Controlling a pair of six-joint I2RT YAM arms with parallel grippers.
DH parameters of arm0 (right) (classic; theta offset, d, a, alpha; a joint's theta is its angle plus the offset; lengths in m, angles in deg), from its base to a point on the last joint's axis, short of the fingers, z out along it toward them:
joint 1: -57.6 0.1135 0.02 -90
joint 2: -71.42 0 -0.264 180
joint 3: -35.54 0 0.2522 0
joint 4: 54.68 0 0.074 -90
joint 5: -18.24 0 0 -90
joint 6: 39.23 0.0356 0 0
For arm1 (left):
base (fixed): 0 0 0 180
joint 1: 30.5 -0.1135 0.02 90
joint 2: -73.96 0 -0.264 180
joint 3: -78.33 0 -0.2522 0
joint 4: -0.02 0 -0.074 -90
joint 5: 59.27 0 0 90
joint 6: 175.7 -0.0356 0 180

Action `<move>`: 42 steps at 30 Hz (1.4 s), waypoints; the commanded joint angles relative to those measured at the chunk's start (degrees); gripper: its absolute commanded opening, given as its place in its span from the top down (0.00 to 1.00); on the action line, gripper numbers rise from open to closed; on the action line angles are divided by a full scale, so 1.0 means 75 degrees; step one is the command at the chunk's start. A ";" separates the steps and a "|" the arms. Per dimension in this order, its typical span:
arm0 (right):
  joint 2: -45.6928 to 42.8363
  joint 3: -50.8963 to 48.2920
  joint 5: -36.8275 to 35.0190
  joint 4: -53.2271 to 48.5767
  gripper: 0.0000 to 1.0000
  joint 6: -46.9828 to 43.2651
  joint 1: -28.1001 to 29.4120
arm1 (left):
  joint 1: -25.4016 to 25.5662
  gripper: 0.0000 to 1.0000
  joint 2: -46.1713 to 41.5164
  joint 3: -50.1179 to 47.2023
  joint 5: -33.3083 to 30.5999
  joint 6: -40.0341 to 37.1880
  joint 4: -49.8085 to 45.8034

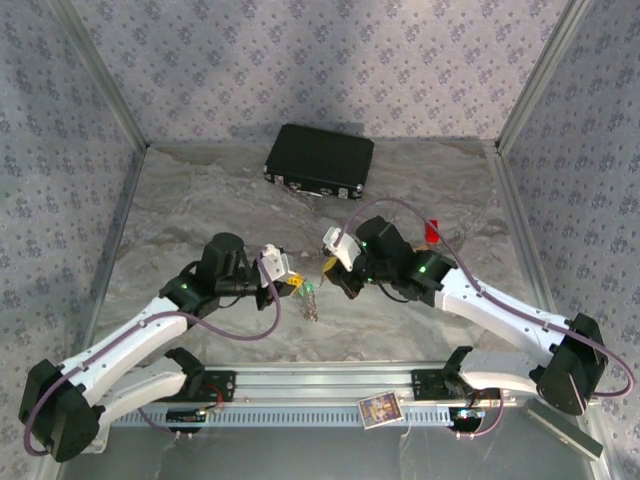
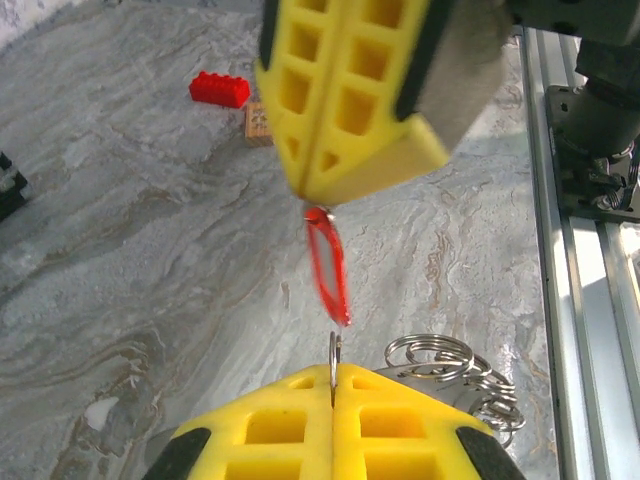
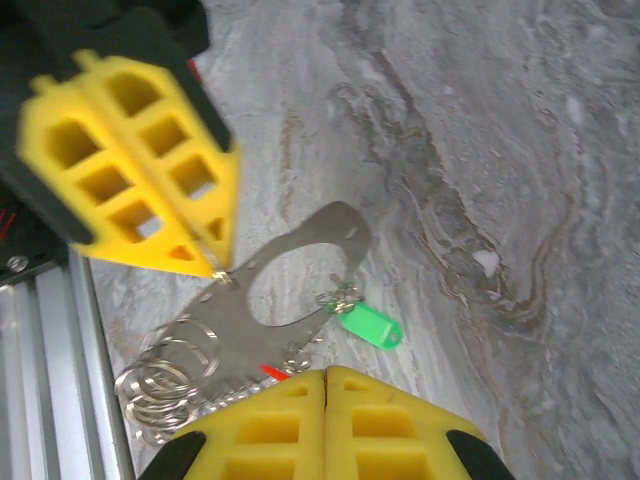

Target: Put the keys on the keyring

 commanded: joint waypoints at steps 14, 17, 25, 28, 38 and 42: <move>0.0207 0.0174 0.0981 0.0449 1.00 -0.0276 0.0045 | 0.0065 1.00 0.0299 0.0461 0.0531 0.0387 0.0225; 0.0276 0.0178 0.1028 0.0577 1.00 -0.0217 0.0077 | 0.0068 1.00 0.0351 0.0462 0.0574 0.0415 0.0213; 0.0487 0.0326 0.1149 0.0633 1.00 -0.0147 0.0206 | 0.0067 1.00 0.0416 0.0478 0.0654 0.0412 0.0207; 0.0520 0.0350 0.1150 0.0655 1.00 -0.0168 0.0241 | 0.0072 1.00 0.0430 0.0478 0.0646 0.0410 0.0178; 0.0643 0.0409 0.0299 0.0679 1.00 -0.0098 0.0278 | 0.0066 1.00 0.0423 0.0492 0.0750 0.0374 0.0167; 0.0653 0.0420 -0.0005 0.0667 1.00 -0.0023 0.0288 | 0.0064 1.00 0.0417 0.0490 0.0771 0.0352 0.0167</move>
